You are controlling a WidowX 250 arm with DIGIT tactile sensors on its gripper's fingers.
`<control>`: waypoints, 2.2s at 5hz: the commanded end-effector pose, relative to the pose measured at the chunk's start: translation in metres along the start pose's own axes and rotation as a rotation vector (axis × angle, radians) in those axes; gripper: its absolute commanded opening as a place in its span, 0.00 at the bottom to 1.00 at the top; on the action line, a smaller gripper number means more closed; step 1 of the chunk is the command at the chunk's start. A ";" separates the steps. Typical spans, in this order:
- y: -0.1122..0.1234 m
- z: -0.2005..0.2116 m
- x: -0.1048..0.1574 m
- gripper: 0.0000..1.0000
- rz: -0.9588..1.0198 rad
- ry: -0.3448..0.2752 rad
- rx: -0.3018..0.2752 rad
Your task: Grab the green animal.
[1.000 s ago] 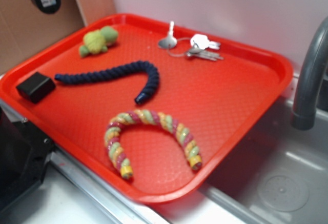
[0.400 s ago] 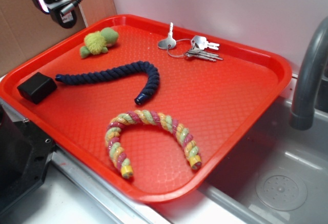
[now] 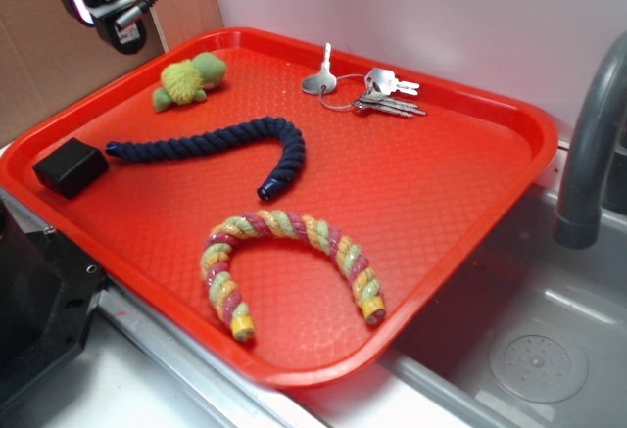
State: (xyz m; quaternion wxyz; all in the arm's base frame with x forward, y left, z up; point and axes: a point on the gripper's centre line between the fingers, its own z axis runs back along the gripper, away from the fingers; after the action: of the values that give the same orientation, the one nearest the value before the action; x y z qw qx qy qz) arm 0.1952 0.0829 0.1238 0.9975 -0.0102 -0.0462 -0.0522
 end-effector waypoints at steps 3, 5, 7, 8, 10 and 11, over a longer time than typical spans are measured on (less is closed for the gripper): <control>0.049 -0.077 0.064 1.00 -0.081 0.080 0.120; 0.058 -0.099 0.077 1.00 -0.106 0.111 0.114; 0.060 -0.117 0.083 0.00 -0.095 0.163 0.086; 0.046 -0.093 0.074 0.00 -0.105 0.118 0.049; -0.004 -0.017 0.026 0.00 -0.066 0.088 -0.026; -0.015 0.014 -0.002 0.00 -0.013 0.081 -0.012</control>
State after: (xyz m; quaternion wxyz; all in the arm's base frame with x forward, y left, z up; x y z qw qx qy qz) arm 0.1870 0.0656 0.1323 0.9979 -0.0201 0.0068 -0.0615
